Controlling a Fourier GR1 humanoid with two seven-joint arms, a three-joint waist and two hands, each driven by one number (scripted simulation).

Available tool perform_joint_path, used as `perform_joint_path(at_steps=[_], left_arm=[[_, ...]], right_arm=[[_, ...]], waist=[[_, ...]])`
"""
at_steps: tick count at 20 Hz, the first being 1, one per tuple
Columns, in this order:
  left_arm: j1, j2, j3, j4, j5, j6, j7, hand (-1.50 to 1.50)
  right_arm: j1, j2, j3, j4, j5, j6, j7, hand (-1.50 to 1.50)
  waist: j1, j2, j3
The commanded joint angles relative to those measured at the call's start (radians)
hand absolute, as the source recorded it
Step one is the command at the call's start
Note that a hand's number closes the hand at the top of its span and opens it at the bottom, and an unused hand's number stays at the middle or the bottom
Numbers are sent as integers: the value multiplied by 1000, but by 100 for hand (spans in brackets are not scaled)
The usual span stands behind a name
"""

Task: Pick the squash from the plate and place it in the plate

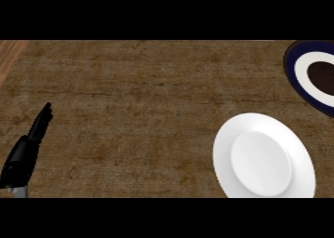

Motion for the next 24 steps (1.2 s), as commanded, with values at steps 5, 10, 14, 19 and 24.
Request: perform_joint_path(at_steps=[5,10,14,19,24], left_arm=[[3,6,6,12,6,-9,-2,0],[-15,14,6,11,-2,-9,4,0],[-5,8,-5,10,-11,-8,-11,0],[-33,21,-3,27,1,-34,-7,0],[-46,-23,-43,22,-38,5,6,0]], right_arm=[[-94,-77,-169,173,-89,-8,-366,150],[-132,-105,-198,291,-148,132,-574,150],[-149,-165,-207,371,-150,227,-724,150],[-233,-151,-162,453,-141,249,-749,150],[-321,-169,-88,504,-114,309,-716,150]], waist=[[-1,-13,-1],[12,-11,-5],[13,-13,-8],[48,-6,-12],[51,-10,-15]])
